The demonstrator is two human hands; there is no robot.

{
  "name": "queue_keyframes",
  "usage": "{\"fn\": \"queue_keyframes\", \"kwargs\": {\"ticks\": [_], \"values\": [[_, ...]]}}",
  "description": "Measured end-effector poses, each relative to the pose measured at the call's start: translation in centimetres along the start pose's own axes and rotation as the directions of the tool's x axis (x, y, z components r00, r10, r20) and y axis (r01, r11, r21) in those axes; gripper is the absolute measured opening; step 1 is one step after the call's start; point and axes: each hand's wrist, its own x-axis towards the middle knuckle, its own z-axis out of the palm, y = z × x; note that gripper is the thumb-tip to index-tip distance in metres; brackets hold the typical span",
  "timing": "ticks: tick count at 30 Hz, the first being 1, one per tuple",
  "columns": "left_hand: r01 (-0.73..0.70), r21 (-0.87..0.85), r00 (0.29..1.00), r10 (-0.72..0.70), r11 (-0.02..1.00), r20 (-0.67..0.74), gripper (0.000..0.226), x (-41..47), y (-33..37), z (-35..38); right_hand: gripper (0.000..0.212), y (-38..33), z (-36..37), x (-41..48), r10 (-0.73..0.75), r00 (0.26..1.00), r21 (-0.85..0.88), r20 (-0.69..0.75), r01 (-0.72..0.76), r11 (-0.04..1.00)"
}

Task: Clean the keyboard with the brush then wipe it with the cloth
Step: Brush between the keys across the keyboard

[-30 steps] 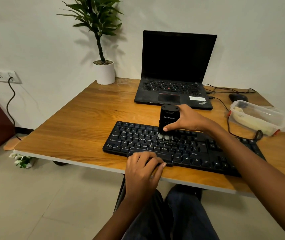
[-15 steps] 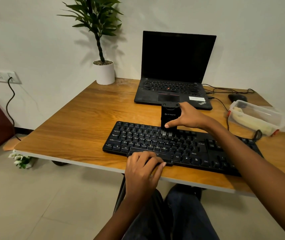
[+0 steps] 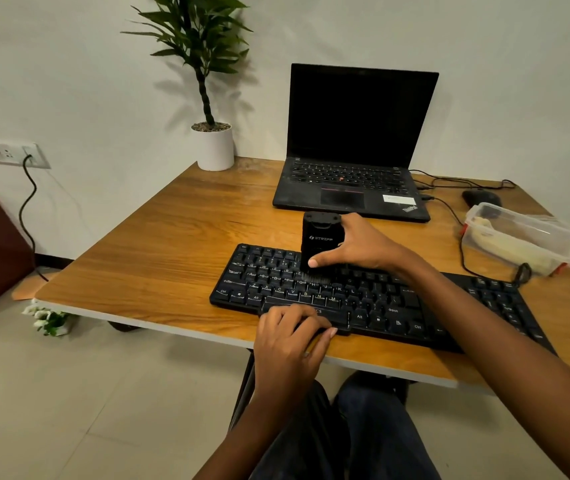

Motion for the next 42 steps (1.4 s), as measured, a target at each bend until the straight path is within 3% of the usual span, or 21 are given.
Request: {"fn": "queue_keyframes", "kwargs": {"ticks": [11,15,19,23,29,34,36,42], "values": [[-0.001,0.004,1.0,0.001,1.0,0.006,0.014,0.0,0.0,0.1,0.05,0.4,0.1,0.1,0.023,1.0,-0.022,-0.01,-0.023,0.999],[0.0,-0.001,1.0,0.0,1.0,0.002,0.011,-0.1,-0.1,0.1,0.052,0.1,-0.2,0.3,-0.016,0.994,-0.049,-0.105,0.011,0.999],[-0.002,-0.003,1.0,0.002,1.0,-0.006,0.011,-0.1,0.0,0.0,0.052,0.4,0.4,0.0,0.011,0.999,0.016,-0.038,-0.01,1.0],[-0.006,0.002,1.0,0.006,1.0,-0.008,0.011,-0.1,-0.1,0.1,0.049,0.2,0.5,0.3,-0.007,0.995,-0.054,-0.095,0.002,0.999],[-0.016,-0.002,1.0,0.016,1.0,-0.013,0.01,0.0,0.0,0.0,0.048,0.4,0.4,0.0,0.013,0.999,0.018,-0.037,-0.013,1.0],[-0.012,-0.002,1.0,0.012,1.0,0.0,0.01,0.0,0.0,0.0,0.049,0.2,0.3,0.2,-0.029,0.993,0.009,-0.116,0.03,1.0],[-0.01,-0.003,1.0,0.01,1.0,0.002,0.01,0.0,-0.1,0.0,0.05,0.2,0.5,0.3,-0.025,0.998,0.04,-0.062,0.028,0.999],[-0.015,-0.004,1.0,0.015,1.0,-0.01,0.009,0.0,-0.1,0.0,0.05,-0.3,0.7,0.8,-0.039,0.997,-0.06,-0.06,0.035,0.998]]}}
